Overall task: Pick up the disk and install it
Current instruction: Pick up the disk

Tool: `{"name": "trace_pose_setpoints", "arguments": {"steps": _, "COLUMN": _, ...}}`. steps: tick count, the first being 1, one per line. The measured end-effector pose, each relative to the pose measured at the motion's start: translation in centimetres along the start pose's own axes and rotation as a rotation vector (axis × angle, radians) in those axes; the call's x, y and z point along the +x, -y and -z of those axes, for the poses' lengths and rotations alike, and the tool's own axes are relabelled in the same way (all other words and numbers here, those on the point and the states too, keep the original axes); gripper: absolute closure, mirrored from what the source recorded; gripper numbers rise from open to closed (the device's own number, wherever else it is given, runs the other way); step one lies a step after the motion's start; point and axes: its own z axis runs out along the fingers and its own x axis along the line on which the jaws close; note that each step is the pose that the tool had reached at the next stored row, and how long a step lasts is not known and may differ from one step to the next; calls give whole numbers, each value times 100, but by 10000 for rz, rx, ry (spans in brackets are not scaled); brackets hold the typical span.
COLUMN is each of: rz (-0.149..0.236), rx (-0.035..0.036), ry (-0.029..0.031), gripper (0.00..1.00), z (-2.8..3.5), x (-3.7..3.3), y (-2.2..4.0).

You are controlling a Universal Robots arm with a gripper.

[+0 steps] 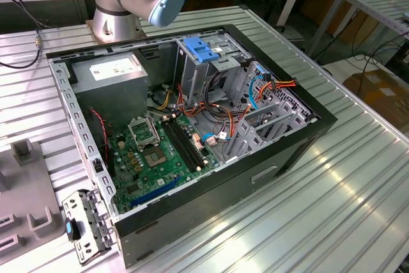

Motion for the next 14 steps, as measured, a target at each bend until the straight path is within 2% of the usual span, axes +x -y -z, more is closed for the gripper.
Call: {"name": "trace_pose_setpoints", "arguments": {"steps": 14, "rz": -73, "rx": 0, "ry": 2, "gripper": 60, "z": -89, "x": 0, "y": 2}}
